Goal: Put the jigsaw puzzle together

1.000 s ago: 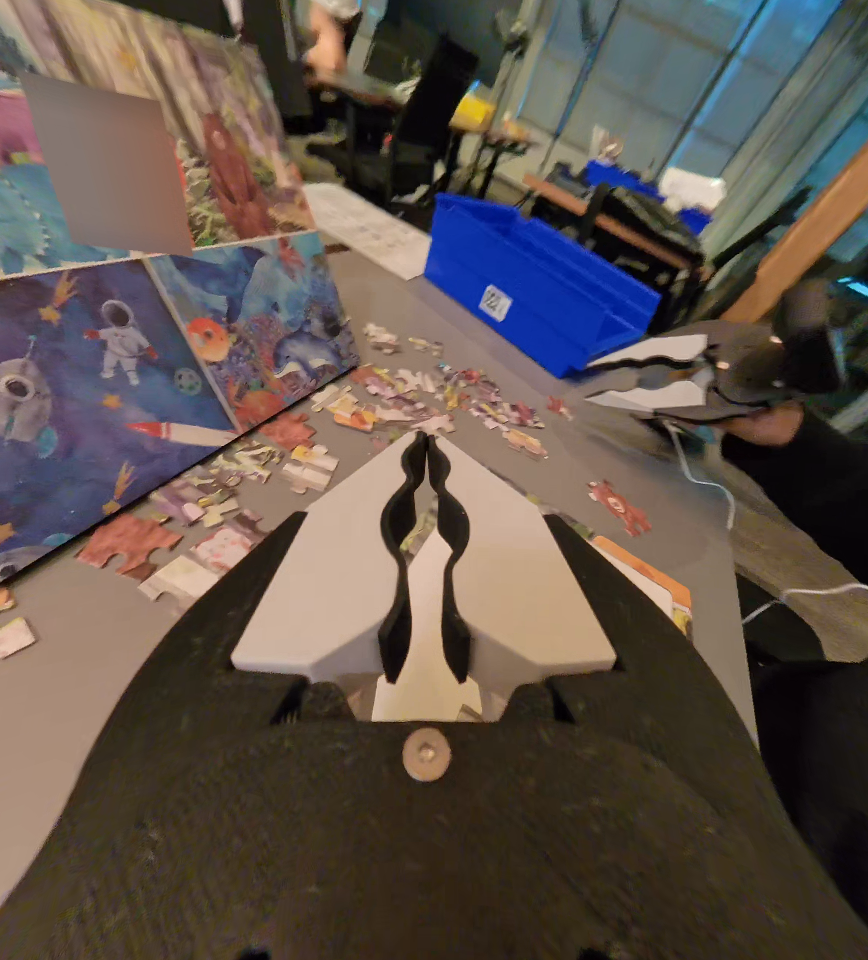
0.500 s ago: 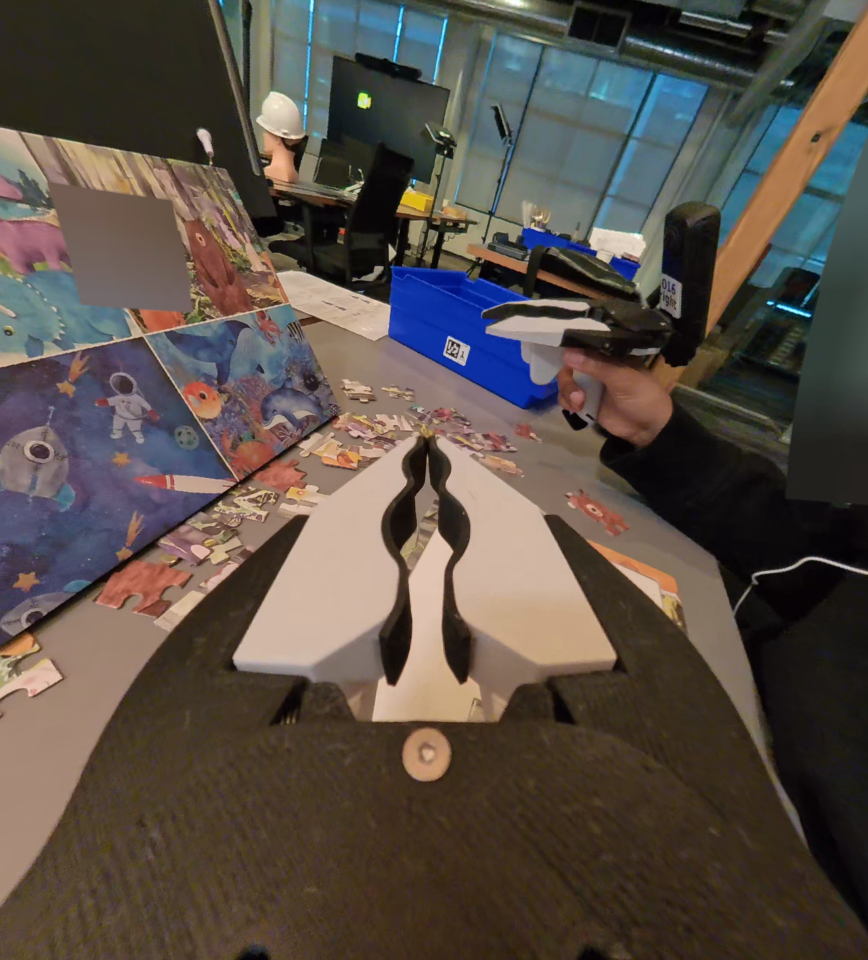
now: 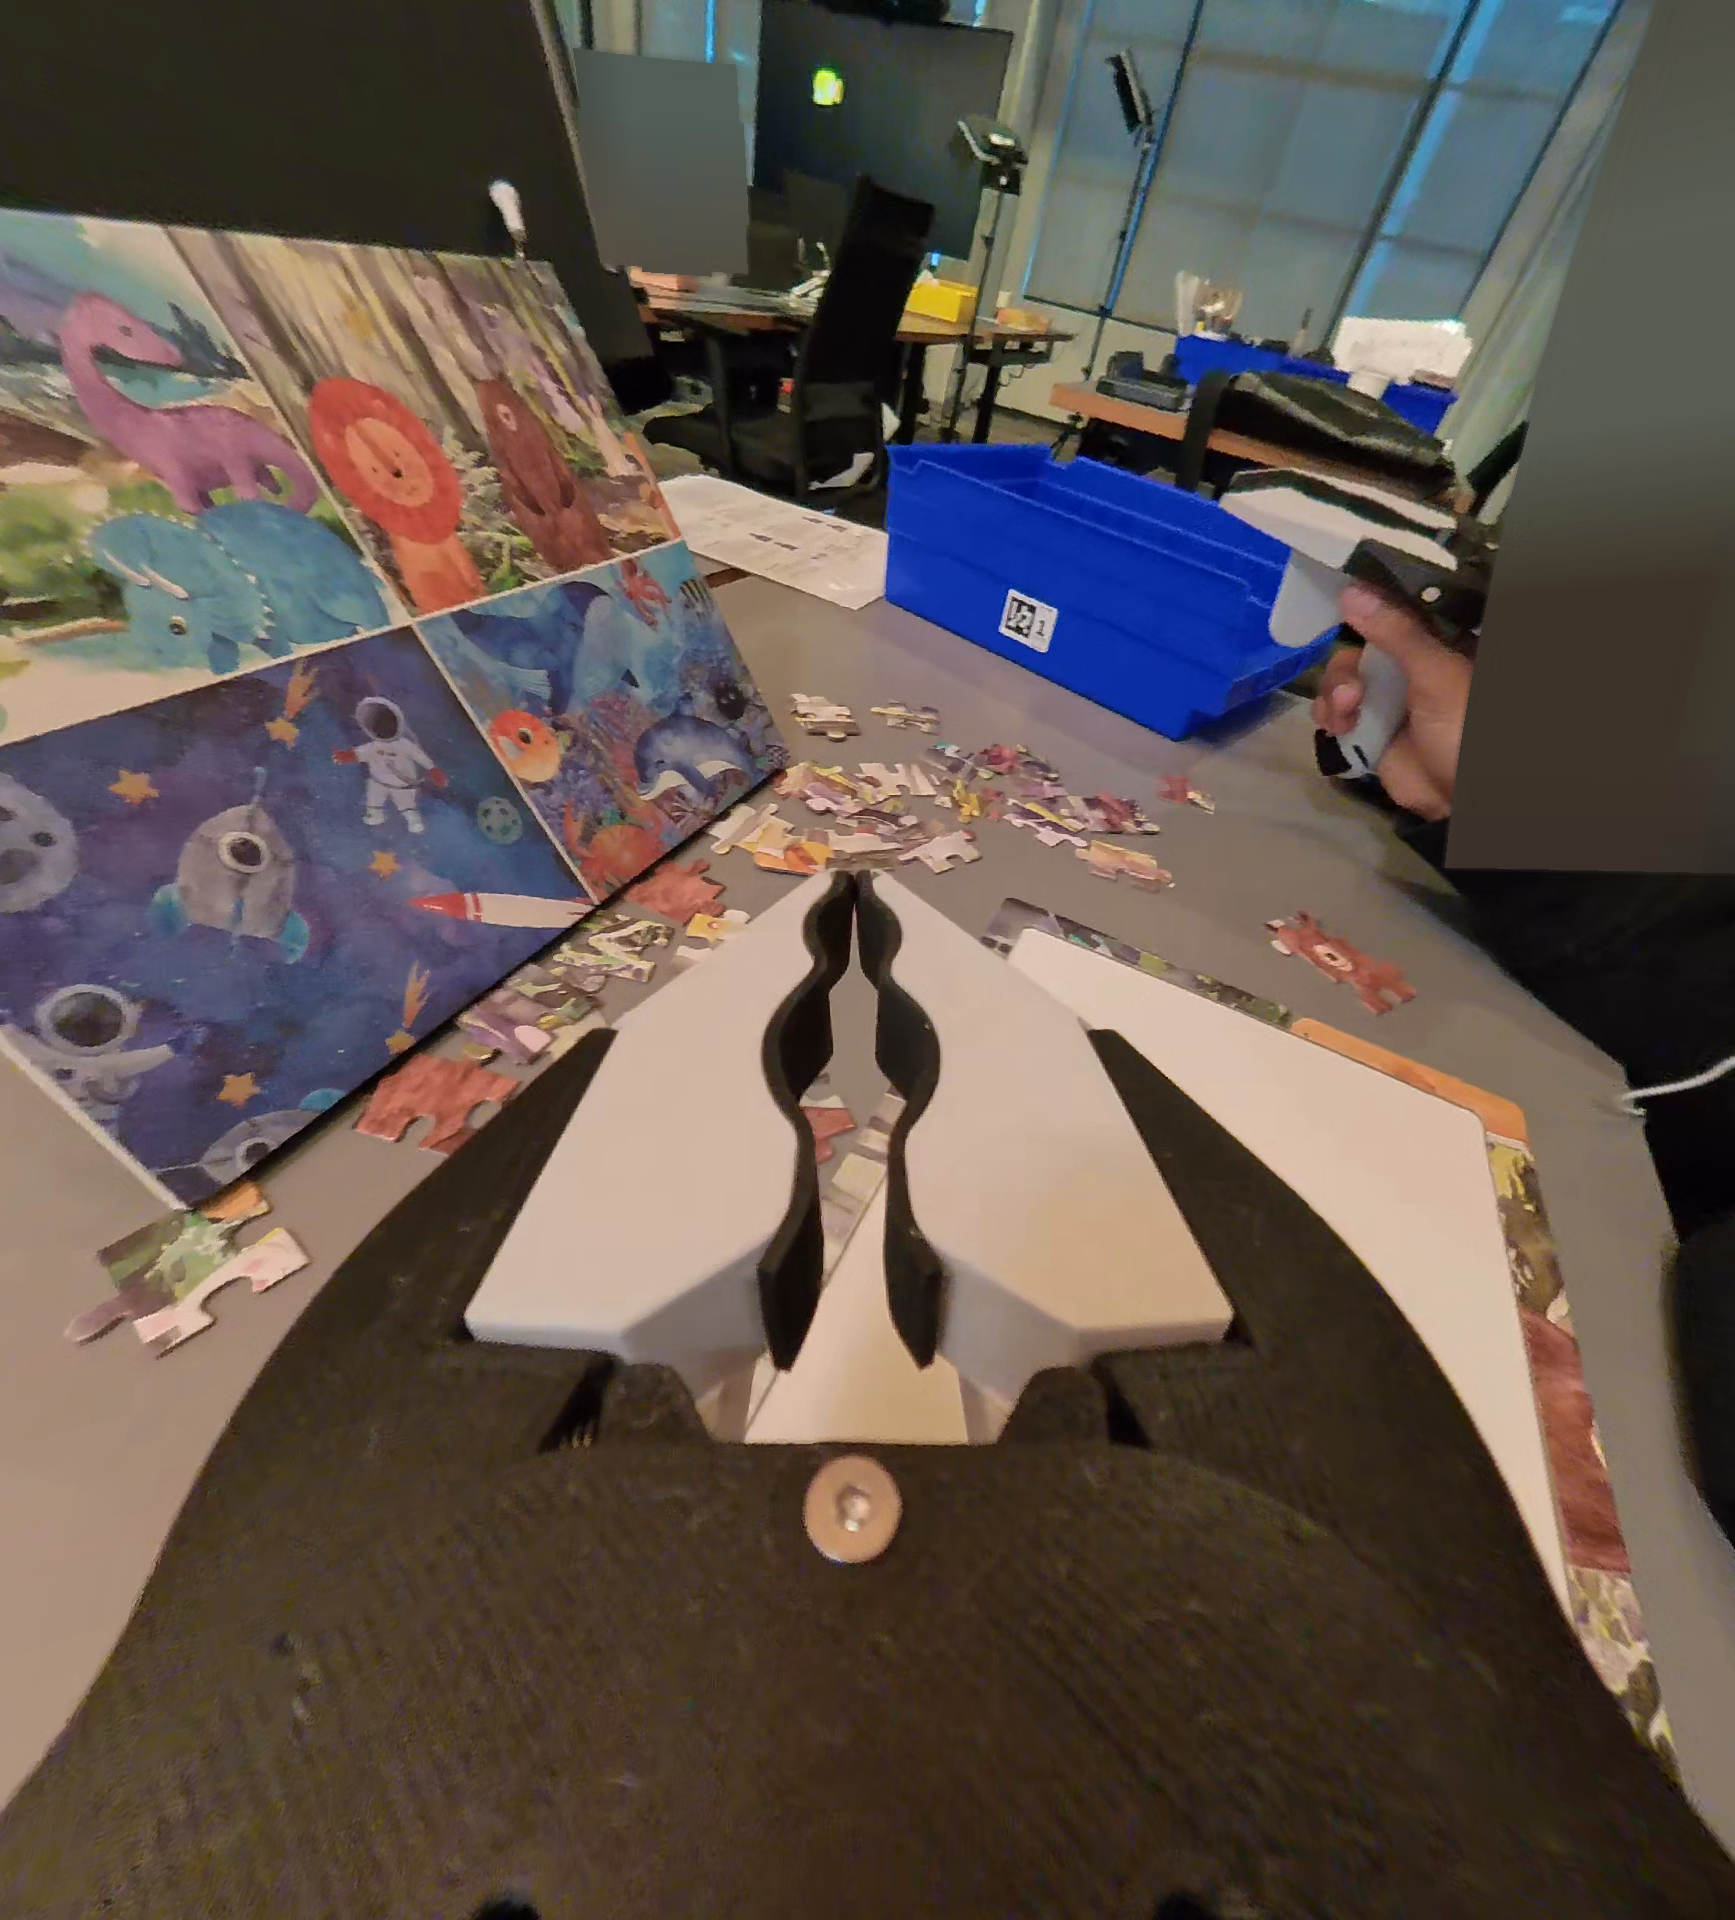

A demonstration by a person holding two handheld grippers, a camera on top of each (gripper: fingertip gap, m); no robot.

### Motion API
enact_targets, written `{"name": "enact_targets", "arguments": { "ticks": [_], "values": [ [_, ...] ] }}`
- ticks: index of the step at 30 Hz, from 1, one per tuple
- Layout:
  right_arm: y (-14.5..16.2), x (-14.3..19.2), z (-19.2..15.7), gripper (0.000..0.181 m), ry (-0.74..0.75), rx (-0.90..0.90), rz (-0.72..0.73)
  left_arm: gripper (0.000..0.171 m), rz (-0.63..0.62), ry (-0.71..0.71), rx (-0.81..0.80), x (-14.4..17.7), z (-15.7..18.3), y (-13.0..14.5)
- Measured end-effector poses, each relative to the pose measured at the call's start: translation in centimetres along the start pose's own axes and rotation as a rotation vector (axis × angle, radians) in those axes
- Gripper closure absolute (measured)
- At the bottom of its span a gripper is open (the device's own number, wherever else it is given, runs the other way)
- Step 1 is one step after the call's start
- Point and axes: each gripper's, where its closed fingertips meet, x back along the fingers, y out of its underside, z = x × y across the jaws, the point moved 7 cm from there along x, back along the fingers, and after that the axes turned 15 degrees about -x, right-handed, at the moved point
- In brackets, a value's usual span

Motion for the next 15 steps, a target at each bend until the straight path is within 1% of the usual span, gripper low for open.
{"name": "enact_targets", "arguments": {
  "ticks": [4, 6, 12, 15],
  "values": [
    [0.7, -0.5, -1.2, 0.158, -0.023, 0.07, -0.048, 0.171, 0.014, -0.026, 0.013, 0.4, -0.4, 0.0],
    [0.9, -0.6, -1.6, 0.158, -0.034, 0.072, -0.06, 0.171, 0.015, -0.017, 0.028, 0.3, -0.5, 0.2],
    [1.3, -0.6, -2.1, 0.153, -0.071, -0.038, -0.096, 0.171, 0.007, 0.006, 0.022, 0.0, -0.1, 0.3],
    [1.3, -0.6, -2.4, 0.153, -0.077, -0.053, -0.102, 0.171, 0.011, 0.01, 0.019, 0.0, 0.1, 0.2]
  ]
}}
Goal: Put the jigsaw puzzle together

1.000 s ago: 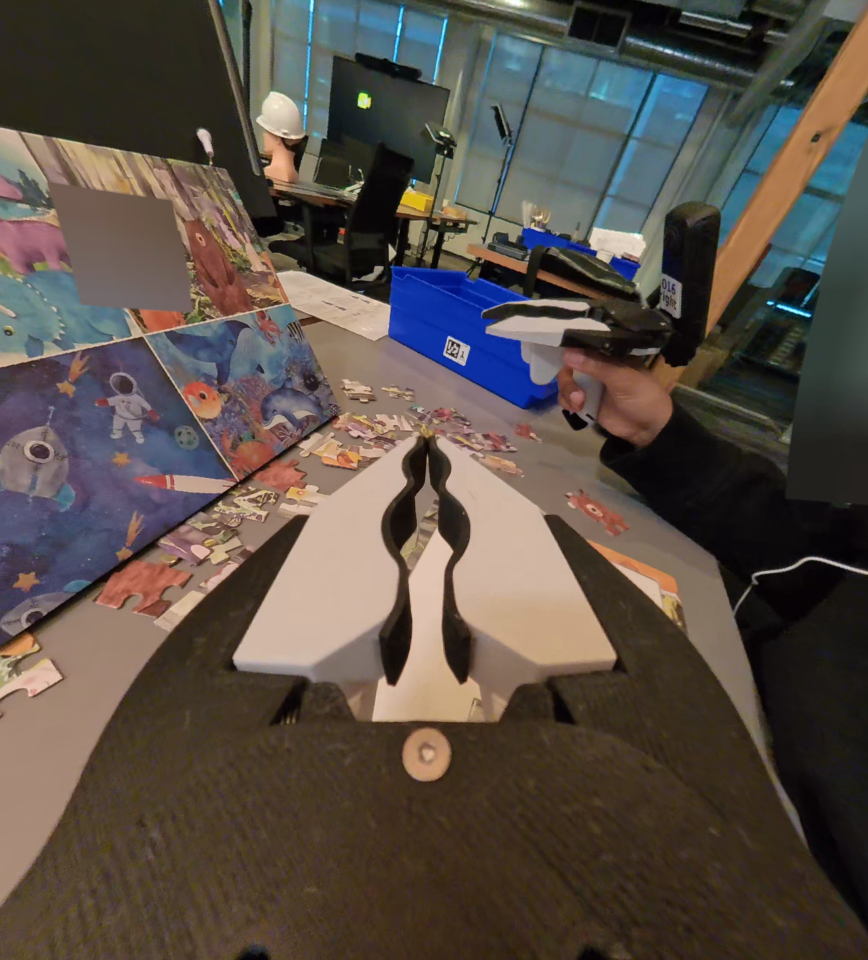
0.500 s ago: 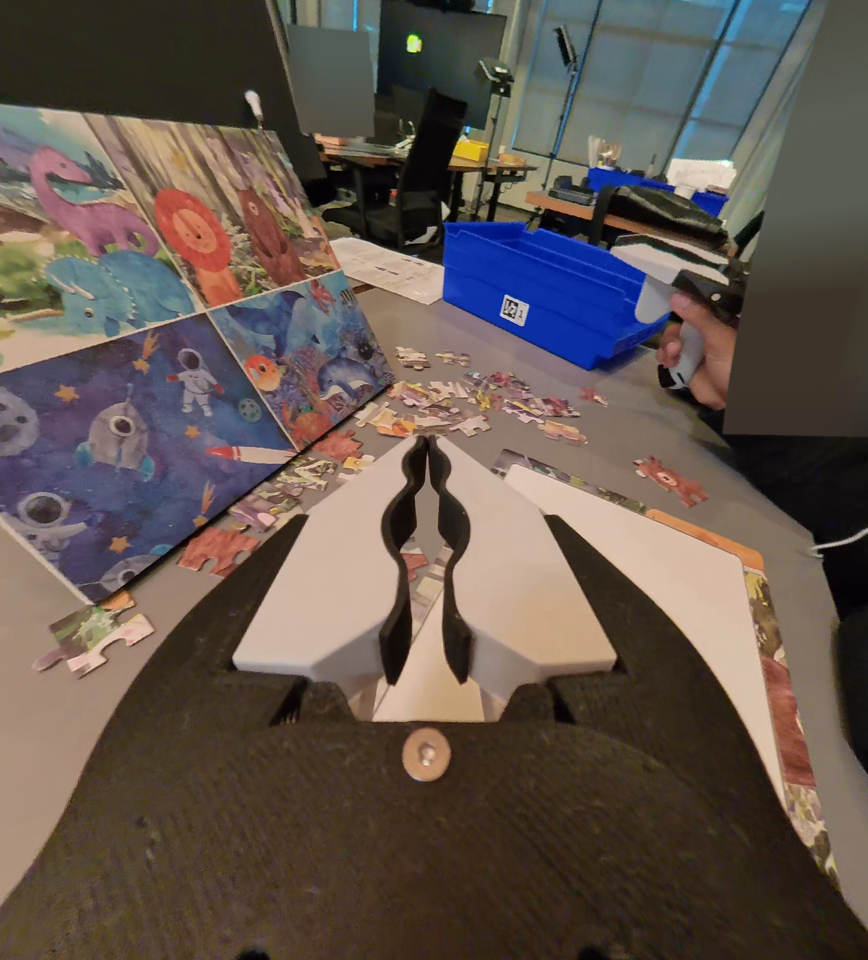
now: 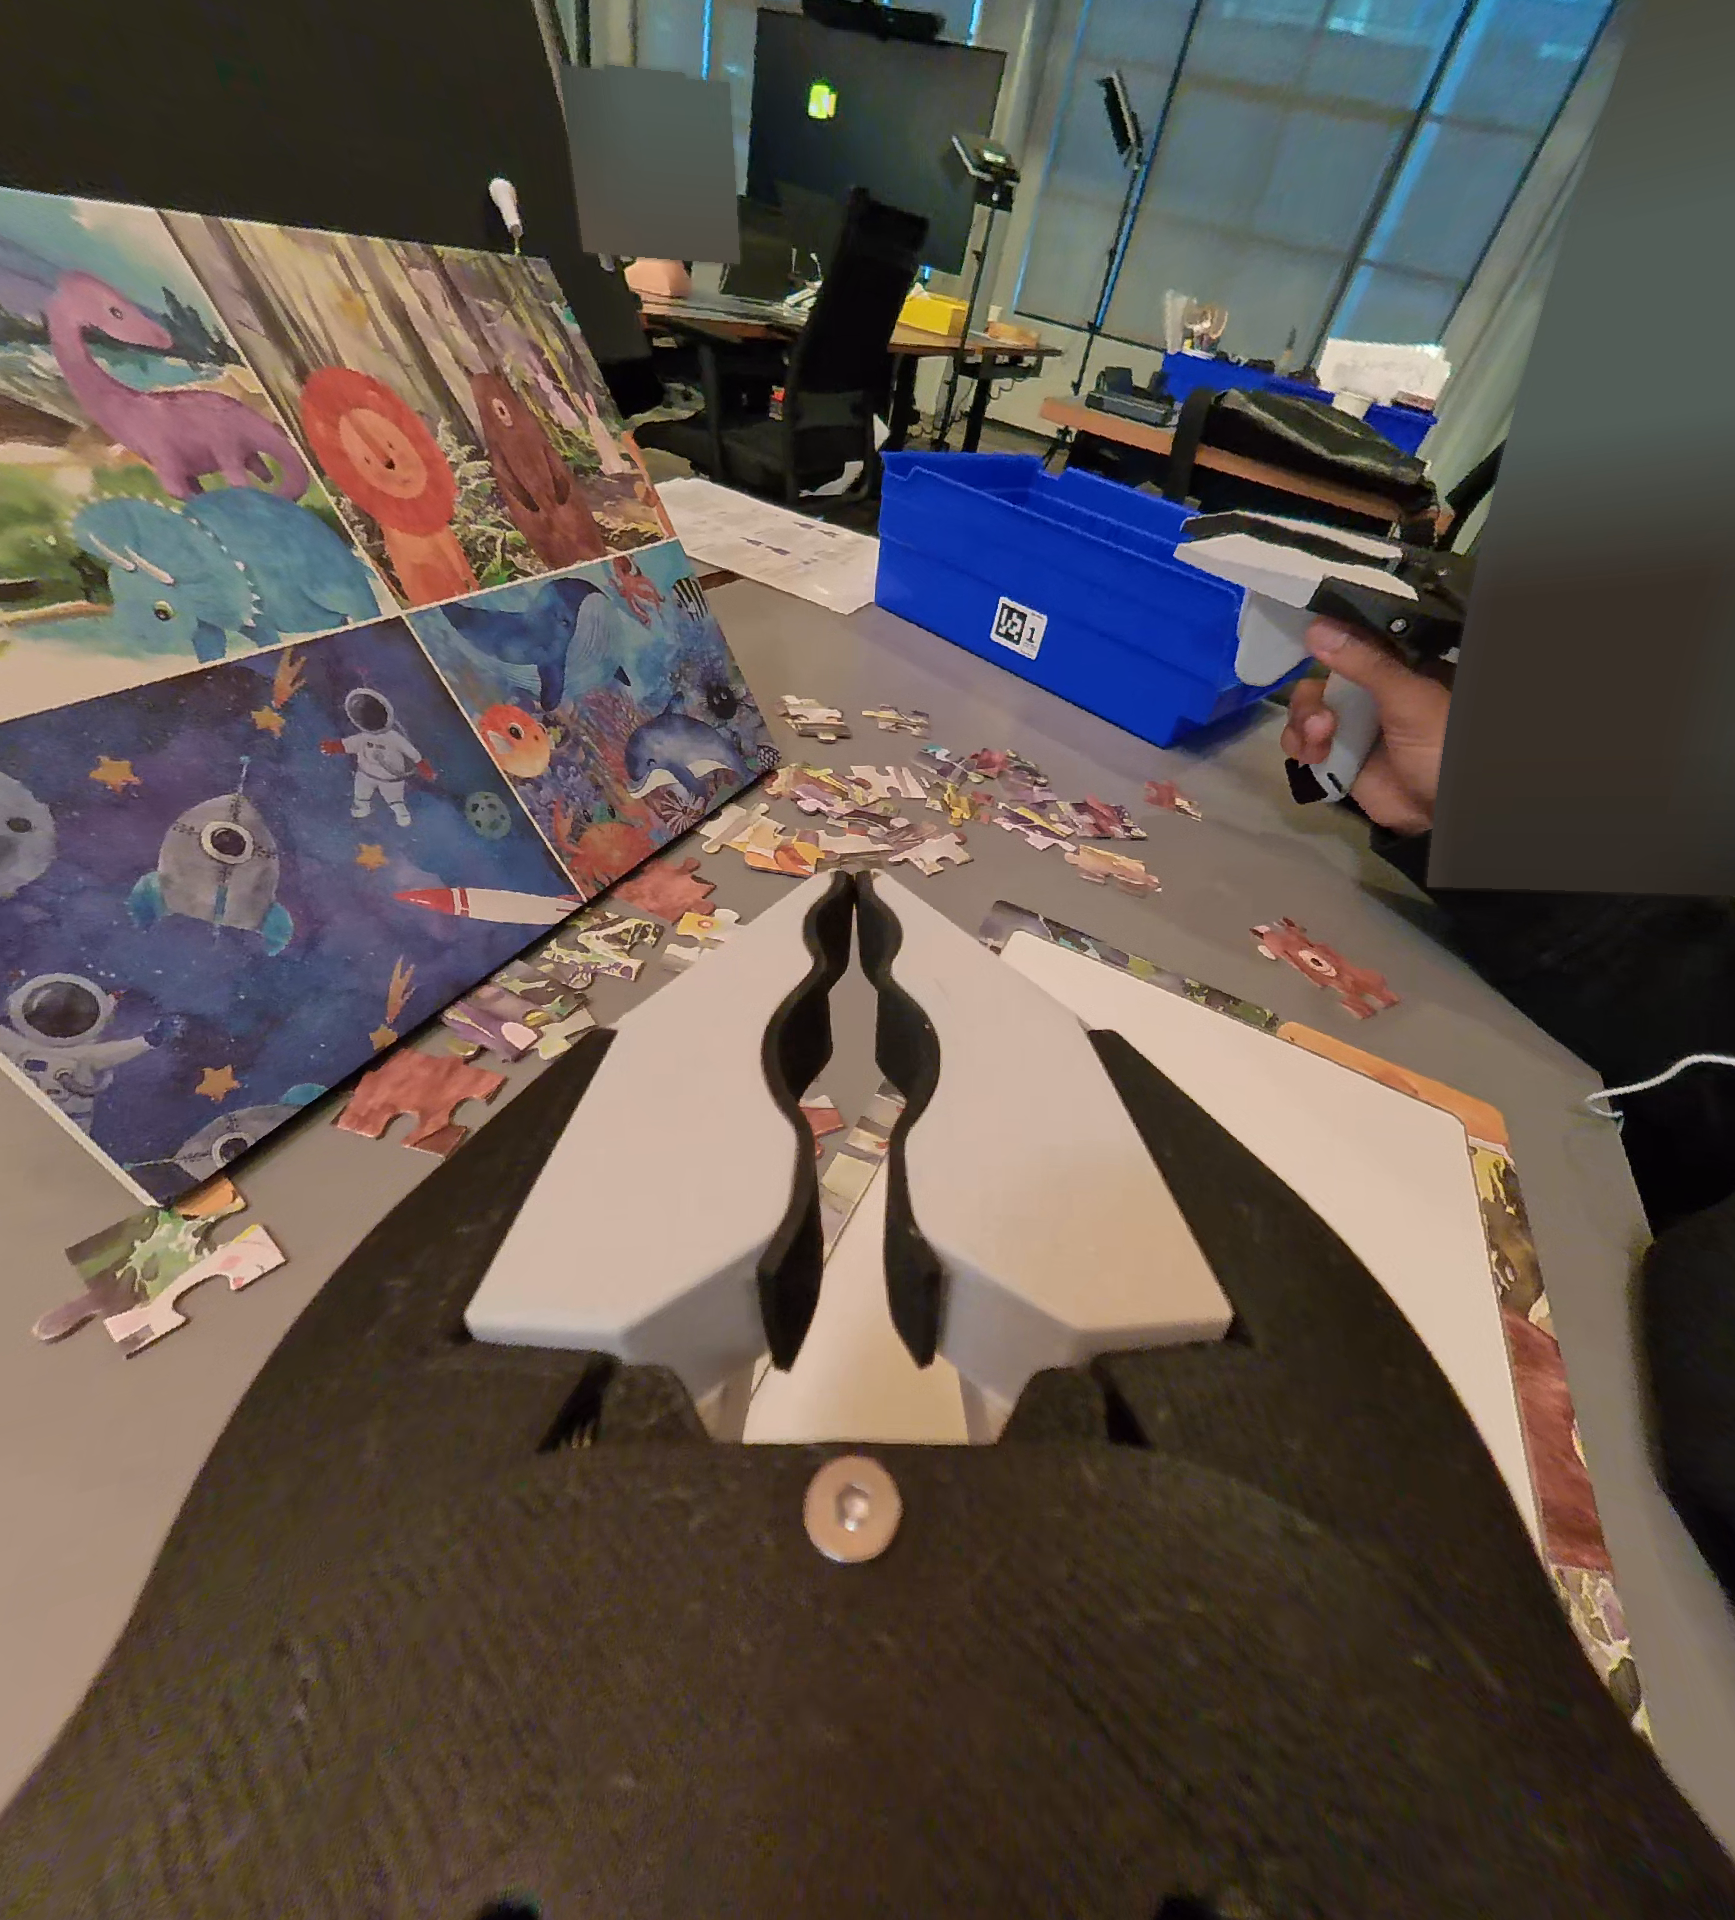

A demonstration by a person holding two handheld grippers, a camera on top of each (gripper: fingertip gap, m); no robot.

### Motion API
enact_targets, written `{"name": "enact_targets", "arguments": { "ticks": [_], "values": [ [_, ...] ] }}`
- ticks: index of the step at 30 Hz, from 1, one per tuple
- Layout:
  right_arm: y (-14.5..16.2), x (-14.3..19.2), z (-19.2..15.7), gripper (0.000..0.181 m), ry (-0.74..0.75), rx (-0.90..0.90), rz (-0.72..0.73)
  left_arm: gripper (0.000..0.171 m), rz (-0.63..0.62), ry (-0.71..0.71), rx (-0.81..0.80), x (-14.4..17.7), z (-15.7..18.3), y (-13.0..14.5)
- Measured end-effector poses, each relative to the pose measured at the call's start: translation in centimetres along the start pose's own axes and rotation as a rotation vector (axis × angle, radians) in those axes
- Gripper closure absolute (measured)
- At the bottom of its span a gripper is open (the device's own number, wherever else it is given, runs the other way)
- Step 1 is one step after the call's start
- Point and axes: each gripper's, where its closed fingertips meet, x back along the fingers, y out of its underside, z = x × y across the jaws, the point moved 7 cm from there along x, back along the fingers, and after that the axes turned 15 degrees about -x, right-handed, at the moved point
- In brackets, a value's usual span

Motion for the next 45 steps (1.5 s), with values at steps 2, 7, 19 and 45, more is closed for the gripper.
{"name": "enact_targets", "arguments": {
  "ticks": [2, 7, 19, 45],
  "values": [
    [0.1, 0.0, -0.2, 0.153, -0.004, 0.004, -0.003, 0.171, 0.005, 0.001, 0.0, 0.0, 0.1, -0.1],
    [0.1, -0.1, -0.6, 0.154, -0.005, 0.014, -0.005, 0.171, 0.01, 0.004, 0.004, 0.0, 0.1, -0.1],
    [-0.2, 0.0, 0.6, 0.155, -0.021, -0.021, 0.022, 0.171, 0.005, 0.009, 0.006, -0.1, 0.2, 0.0],
    [0.0, -0.1, 1.0, 0.153, -0.033, -0.032, 0.016, 0.171, 0.0, 0.014, 0.004, -0.3, 0.3, 0.2]
  ]
}}
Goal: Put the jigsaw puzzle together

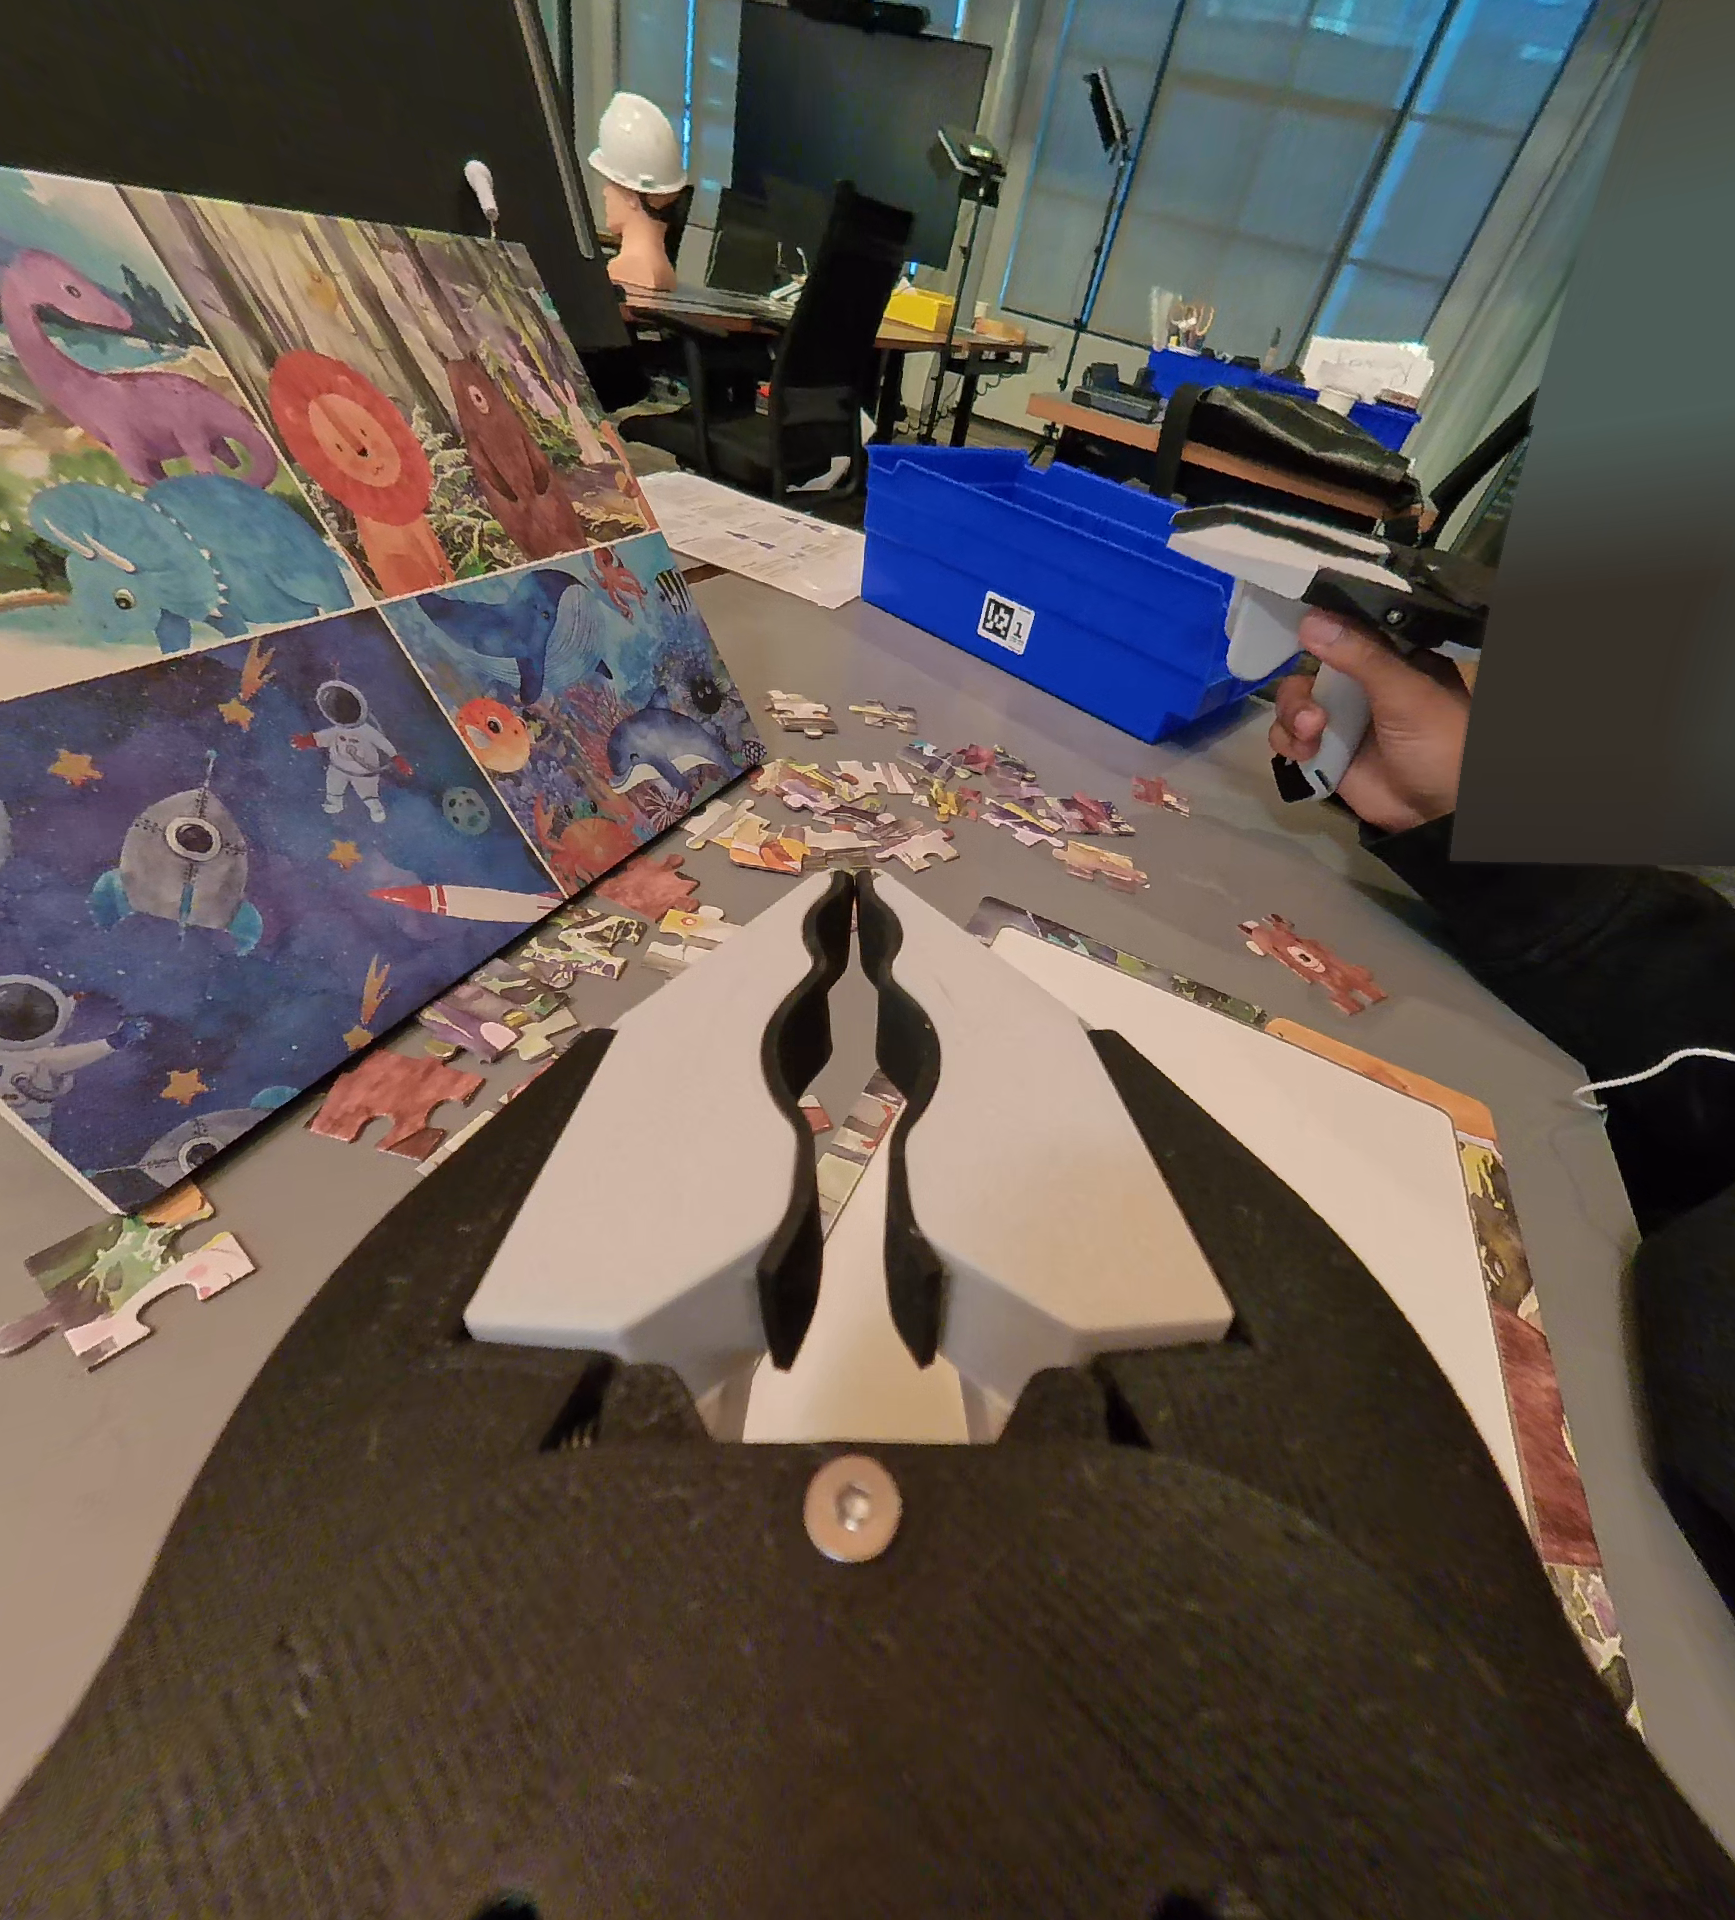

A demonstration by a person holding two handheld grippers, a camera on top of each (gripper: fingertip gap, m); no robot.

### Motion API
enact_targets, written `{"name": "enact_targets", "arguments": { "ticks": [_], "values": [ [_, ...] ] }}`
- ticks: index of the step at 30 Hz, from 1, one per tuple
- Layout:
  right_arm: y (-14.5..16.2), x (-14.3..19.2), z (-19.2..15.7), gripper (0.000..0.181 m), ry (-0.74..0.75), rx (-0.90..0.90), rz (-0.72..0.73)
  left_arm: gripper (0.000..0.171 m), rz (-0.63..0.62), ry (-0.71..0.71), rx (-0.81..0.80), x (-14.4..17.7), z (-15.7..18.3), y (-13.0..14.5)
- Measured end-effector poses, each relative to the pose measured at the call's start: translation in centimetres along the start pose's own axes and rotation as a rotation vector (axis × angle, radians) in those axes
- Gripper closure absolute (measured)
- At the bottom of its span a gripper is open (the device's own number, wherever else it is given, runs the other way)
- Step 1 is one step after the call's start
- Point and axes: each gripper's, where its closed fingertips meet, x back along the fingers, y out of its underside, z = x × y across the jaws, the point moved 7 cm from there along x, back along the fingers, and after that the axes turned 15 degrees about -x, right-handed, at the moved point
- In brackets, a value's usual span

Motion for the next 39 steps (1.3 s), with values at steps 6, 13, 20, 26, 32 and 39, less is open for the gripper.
{"name": "enact_targets", "arguments": {
  "ticks": [6, 13, 20, 26, 32, 39],
  "values": [
    [2.8, -0.4, 0.2, 0.146, -0.064, -0.041, -0.368, 0.171, 0.002, -0.004, 0.003, 0.0, -0.1, 0.1],
    [6.8, -0.6, -0.7, 0.138, -0.134, -0.095, -0.725, 0.171, -0.018, -0.008, -0.009, -0.2, -0.1, 0.3],
    [8.4, -0.4, -0.8, 0.132, -0.124, -0.084, -0.865, 0.171, -0.053, -0.017, -0.06, -0.4, 0.3, 0.4],
    [7.3, 0.0, -0.9, 0.173, -0.122, 0.012, -0.831, 0.171, -0.047, -0.025, -0.08, -0.3, 0.4, 0.1],
    [6.2, 1.1, -1.1, 0.143, -0.186, -0.063, -0.774, 0.171, -0.036, -0.008, -0.061, -0.5, 0.5, 0.2],
    [8.5, 0.2, -1.9, 0.149, -0.123, 0.022, -0.852, 0.171, -0.037, -0.015, -0.09, -0.6, 0.9, 0.0]
  ]
}}
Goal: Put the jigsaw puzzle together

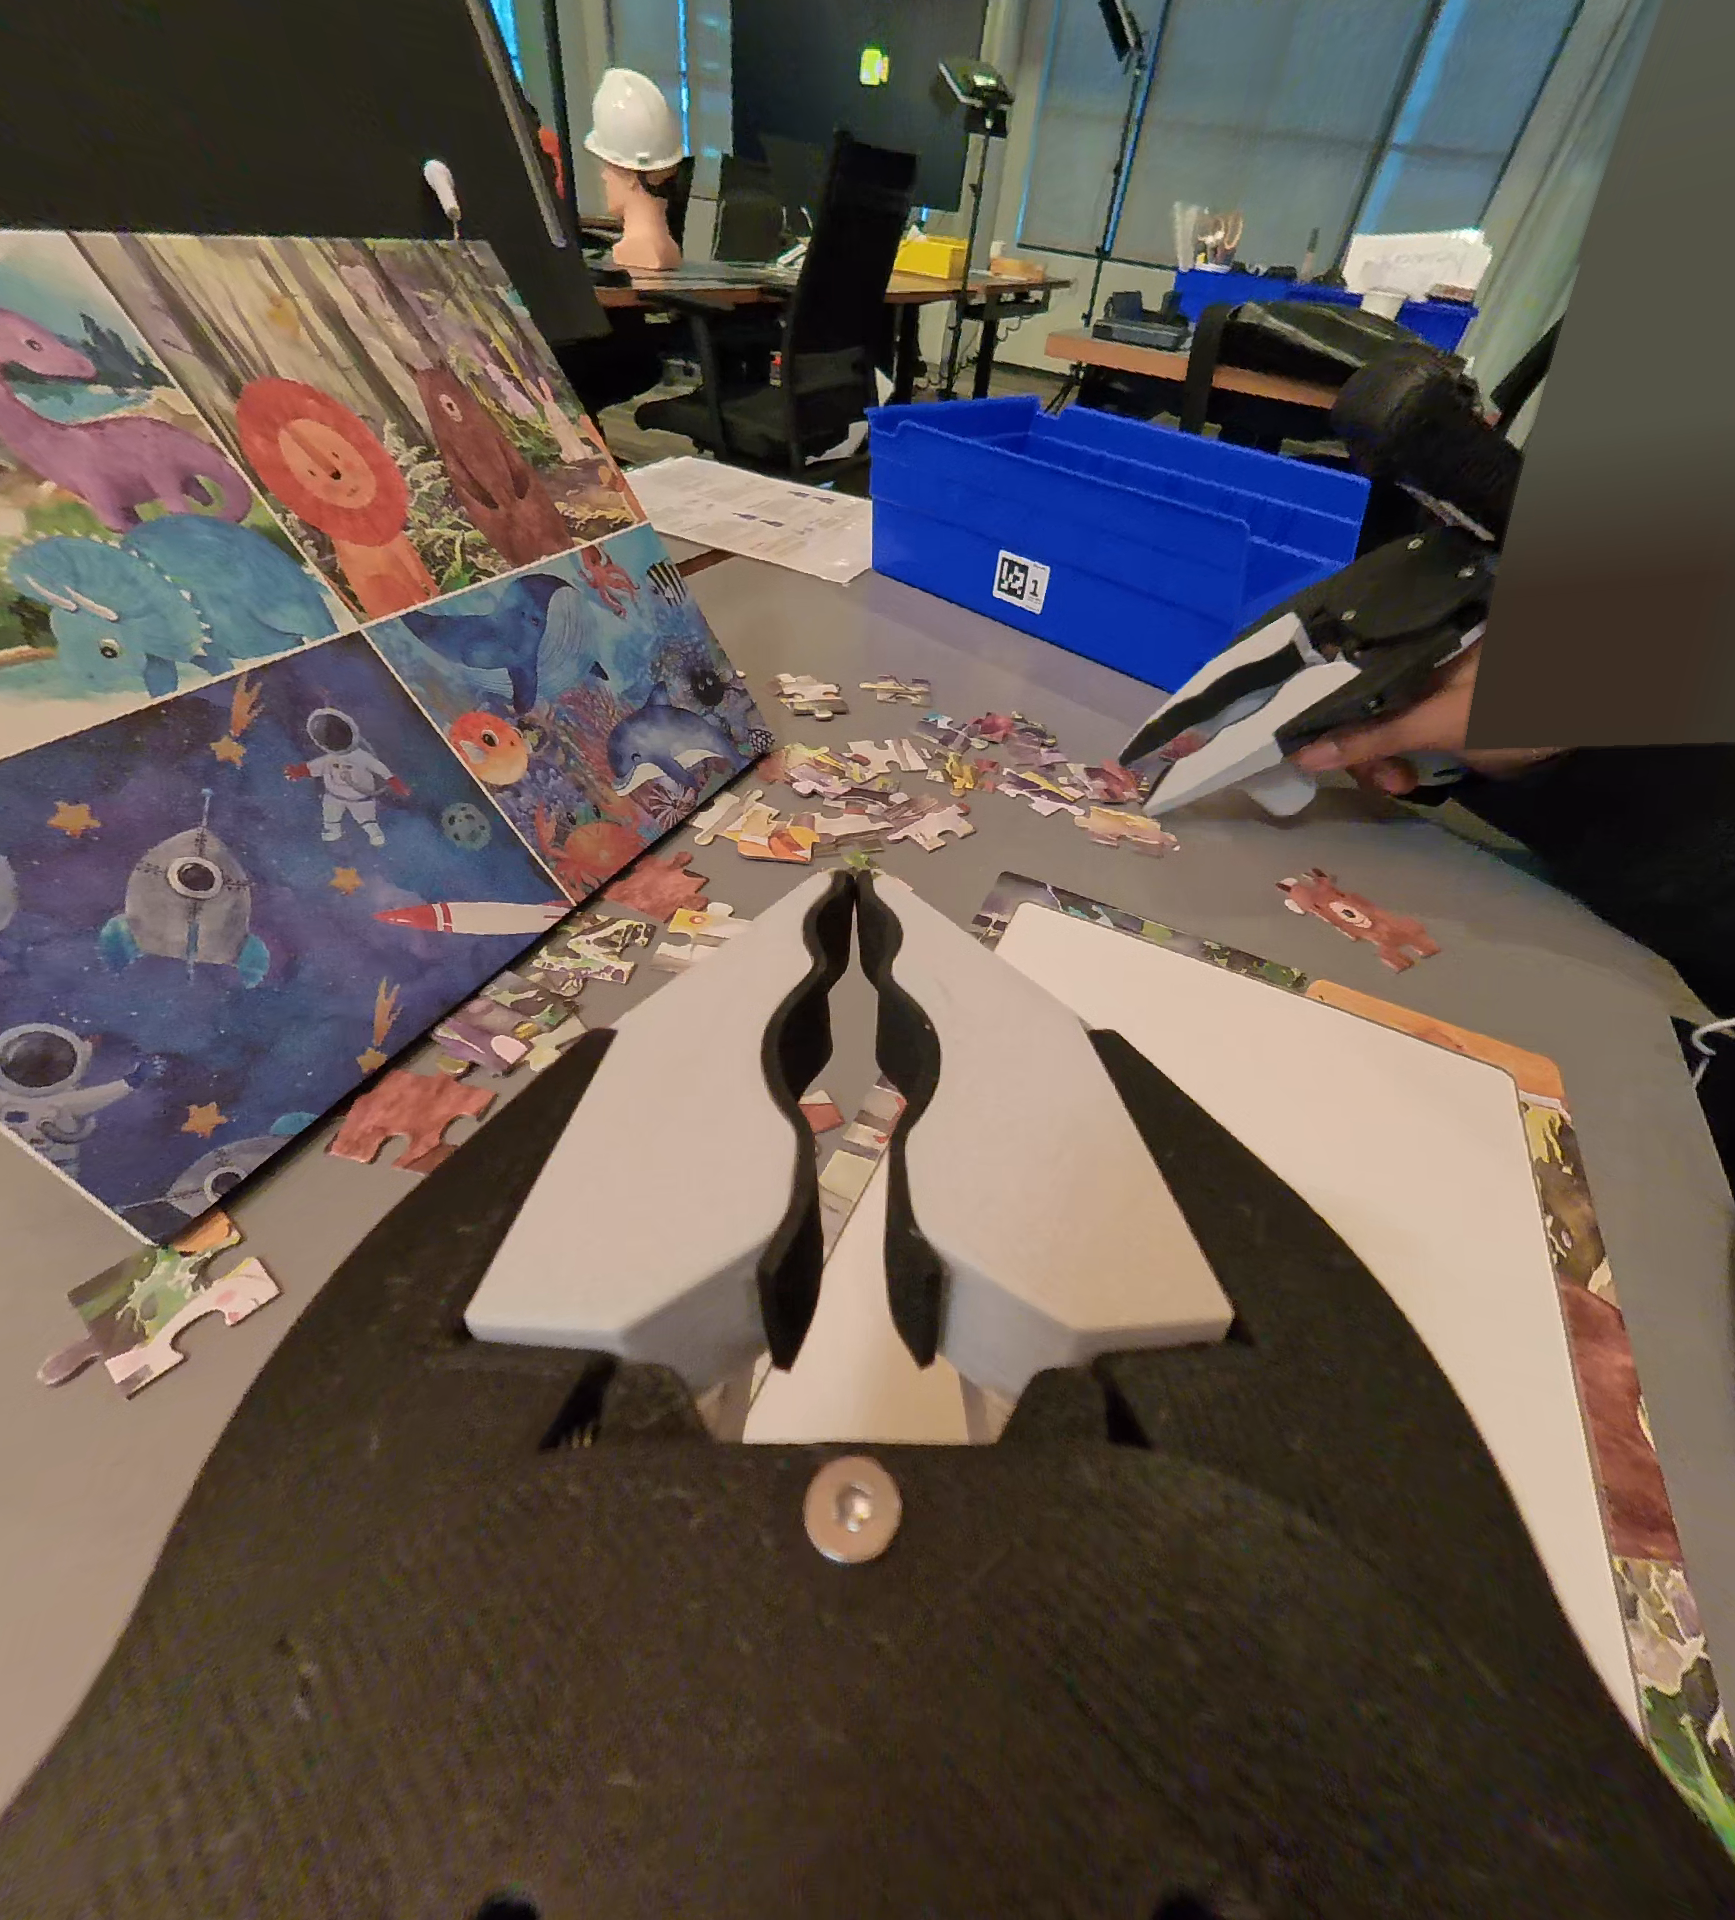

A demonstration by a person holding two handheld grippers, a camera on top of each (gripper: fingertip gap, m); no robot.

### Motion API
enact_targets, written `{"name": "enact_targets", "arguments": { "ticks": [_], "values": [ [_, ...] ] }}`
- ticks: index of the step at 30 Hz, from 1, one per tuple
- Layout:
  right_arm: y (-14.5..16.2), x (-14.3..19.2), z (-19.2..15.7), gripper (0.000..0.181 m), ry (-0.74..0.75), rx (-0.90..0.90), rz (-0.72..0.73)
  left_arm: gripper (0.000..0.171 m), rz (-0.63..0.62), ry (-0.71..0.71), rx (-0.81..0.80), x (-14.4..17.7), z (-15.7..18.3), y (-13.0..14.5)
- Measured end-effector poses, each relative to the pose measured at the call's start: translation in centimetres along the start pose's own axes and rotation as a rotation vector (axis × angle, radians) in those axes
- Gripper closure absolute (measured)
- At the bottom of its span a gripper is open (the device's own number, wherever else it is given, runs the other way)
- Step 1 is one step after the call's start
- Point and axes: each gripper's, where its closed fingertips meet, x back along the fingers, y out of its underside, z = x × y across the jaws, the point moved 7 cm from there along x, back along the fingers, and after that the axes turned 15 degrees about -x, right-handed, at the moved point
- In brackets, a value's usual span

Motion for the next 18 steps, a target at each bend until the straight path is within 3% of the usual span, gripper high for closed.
{"name": "enact_targets", "arguments": {
  "ticks": [7, 13, 16, 18],
  "values": [
    [0.0, 2.7, -0.5, 0.153, -0.061, 0.062, 0.01, 0.171, 0.012, 0.003, 0.0, 0.1, 0.0, -0.2],
    [2.9, 4.9, -0.2, 0.153, -0.062, 0.492, -0.226, 0.171, 0.02, 0.015, -0.002, 0.1, 0.2, -0.3],
    [3.0, 5.1, -0.6, 0.153, -0.186, 0.537, -0.244, 0.171, 0.014, 0.022, -0.011, -0.1, 0.5, -0.4],
    [2.9, 4.9, 0.1, 0.151, -0.168, 0.547, -0.291, 0.171, 0.01, 0.019, -0.023, -0.1, 0.6, -0.4]
  ]
}}
